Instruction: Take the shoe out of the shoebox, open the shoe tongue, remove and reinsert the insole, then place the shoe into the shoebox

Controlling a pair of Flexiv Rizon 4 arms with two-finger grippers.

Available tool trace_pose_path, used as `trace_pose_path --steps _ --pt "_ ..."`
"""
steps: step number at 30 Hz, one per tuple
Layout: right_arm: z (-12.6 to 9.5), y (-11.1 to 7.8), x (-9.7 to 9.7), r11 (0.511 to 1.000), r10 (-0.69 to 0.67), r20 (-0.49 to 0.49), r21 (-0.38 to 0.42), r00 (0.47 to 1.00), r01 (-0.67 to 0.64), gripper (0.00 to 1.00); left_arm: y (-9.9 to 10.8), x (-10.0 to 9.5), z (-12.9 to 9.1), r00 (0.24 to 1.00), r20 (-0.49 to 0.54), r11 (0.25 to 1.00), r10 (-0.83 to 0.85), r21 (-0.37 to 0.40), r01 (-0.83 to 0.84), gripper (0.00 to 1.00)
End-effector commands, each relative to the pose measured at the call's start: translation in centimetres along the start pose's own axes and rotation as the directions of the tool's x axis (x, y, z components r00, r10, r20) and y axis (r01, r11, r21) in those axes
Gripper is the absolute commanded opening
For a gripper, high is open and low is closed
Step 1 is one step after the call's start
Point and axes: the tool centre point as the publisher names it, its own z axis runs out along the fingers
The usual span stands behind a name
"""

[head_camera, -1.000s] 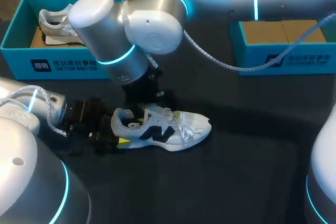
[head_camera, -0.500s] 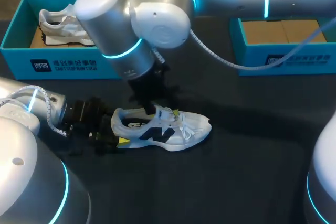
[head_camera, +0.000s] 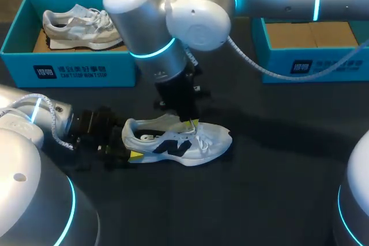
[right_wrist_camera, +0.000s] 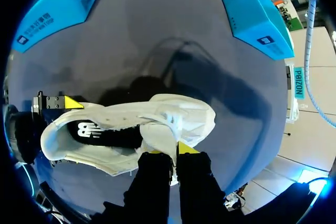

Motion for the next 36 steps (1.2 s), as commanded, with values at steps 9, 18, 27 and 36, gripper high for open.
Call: trace_pose_path --steps 9,18,27,36 --pt "0.6 0.7 -3.0 1.000 -0.004 -0.072 0.003 0.997 0.004 0.00 0.1 0.0 0.2 1.000 0.001 1.000 0.000 -0.001 0.000 0.00" --pt "2.7 0.6 -4.3 0.999 0.006 -0.077 0.042 0.997 -0.003 0.00 0.1 0.0 0.2 1.000 0.001 1.000 0.000 -0.001 0.000 0.00" --pt "4.8 0.2 -3.8 0.995 0.027 -0.062 0.093 0.998 -0.022 0.22 0.1 0.0 0.2 1.000 0.001 1.000 0.000 -0.001 0.000 0.00" --pt "4.5 -0.2 -3.7 0.995 0.048 -0.060 0.094 0.997 -0.042 1.00 0.1 0.0 0.2 1.000 0.001 1.000 0.000 -0.001 0.000 0.00"
